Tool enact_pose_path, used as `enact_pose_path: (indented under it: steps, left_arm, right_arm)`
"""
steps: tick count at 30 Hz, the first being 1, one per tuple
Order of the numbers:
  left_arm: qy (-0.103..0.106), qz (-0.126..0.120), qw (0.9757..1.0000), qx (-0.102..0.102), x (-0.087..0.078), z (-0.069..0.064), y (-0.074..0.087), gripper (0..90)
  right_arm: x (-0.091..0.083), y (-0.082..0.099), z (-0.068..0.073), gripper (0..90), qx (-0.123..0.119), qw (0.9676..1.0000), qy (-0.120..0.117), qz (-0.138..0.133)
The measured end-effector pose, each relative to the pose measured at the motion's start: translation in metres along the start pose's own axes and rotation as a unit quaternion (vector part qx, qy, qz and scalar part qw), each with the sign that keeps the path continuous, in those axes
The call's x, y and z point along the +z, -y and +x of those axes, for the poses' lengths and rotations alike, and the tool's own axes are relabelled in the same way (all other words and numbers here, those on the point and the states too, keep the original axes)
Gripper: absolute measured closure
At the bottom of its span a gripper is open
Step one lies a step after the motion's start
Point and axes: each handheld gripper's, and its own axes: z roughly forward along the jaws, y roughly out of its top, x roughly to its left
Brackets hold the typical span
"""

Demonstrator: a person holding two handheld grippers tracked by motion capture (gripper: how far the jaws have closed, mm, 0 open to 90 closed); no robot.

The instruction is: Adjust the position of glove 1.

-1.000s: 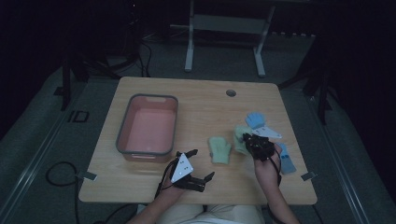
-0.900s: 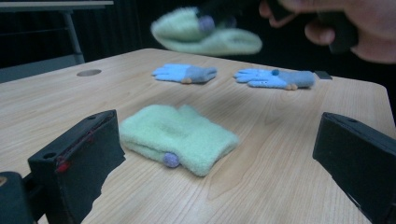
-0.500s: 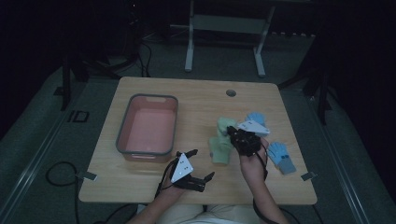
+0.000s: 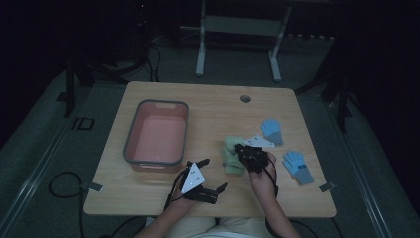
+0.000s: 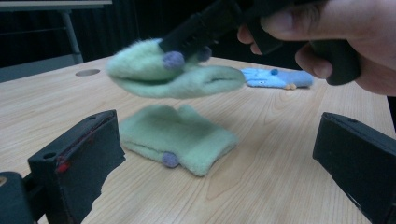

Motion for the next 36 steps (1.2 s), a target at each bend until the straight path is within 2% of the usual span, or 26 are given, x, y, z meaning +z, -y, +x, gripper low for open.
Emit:
enact_pose_path:
  steps: [9, 13, 18, 21, 24, 25, 27, 29, 30, 32, 34, 35, 36]
  left_arm:
    - [-0.002, 0.001, 1.0000, 0.001, 0.000, 0.000, 0.000, 1.0]
    - [-0.003, 0.001, 1.0000, -0.001, 0.000, 0.000, 0.000, 1.0]
    - [-0.016, 0.009, 0.9998, -0.013, 0.002, 0.002, -0.001, 1.0]
    - [-0.014, 0.009, 0.9997, -0.017, 0.002, 0.003, -0.001, 1.0]
    - [-0.016, 0.017, 0.9996, -0.013, 0.004, 0.002, -0.002, 1.0]
    - [-0.017, 0.022, 0.9996, -0.004, 0.006, 0.002, -0.002, 1.0]
    - [-0.009, 0.039, 0.9992, -0.001, 0.008, 0.003, -0.004, 1.1]
    - [-0.003, 0.056, 0.9984, -0.011, 0.009, 0.005, -0.007, 1.1]
    - [-0.002, 0.064, 0.9979, -0.013, 0.010, 0.006, -0.009, 5.8]
    - [0.000, 0.085, 0.9963, -0.014, 0.011, 0.008, -0.015, 7.9]
    - [0.009, 0.112, 0.9937, 0.002, 0.014, 0.008, -0.020, 9.3]
    - [0.009, 0.112, 0.9937, 0.002, 0.014, 0.008, -0.020, 11.4]
    - [0.024, 0.131, 0.9902, 0.042, 0.016, 0.006, -0.023, 15.2]
  right_arm:
    - [0.014, 0.020, -0.001, 87.3, -0.017, 0.9993, -0.019, 0.027]
    - [0.020, 0.025, -0.003, 87.2, -0.017, 0.9990, -0.024, 0.034]
    - [0.026, 0.030, -0.002, 87.0, -0.018, 0.9987, -0.028, 0.040]
    - [0.030, 0.034, -0.002, 86.6, -0.018, 0.9983, -0.032, 0.046]
    - [0.030, 0.035, -0.004, 85.2, -0.015, 0.9982, -0.034, 0.047]
    - [0.029, 0.034, -0.004, 83.6, -0.017, 0.9982, -0.034, 0.046]
    - [0.023, 0.031, -0.005, 77.0, -0.013, 0.9985, -0.037, 0.037]
    - [0.016, 0.028, -0.009, 68.0, -0.011, 0.9986, -0.046, 0.023]
    - [0.012, 0.025, -0.012, 63.1, -0.007, 0.9988, -0.046, 0.015]
    - [0.006, 0.021, -0.016, 48.4, -0.003, 0.9987, -0.051, 0.001]
    - [0.001, 0.017, -0.023, 30.3, 0.006, 0.9973, -0.073, -0.007]
    - [0.001, 0.017, -0.023, 30.3, 0.006, 0.9973, -0.073, -0.007]
    - [-0.002, 0.013, -0.028, 21.4, 0.011, 0.9963, -0.085, 0.000]
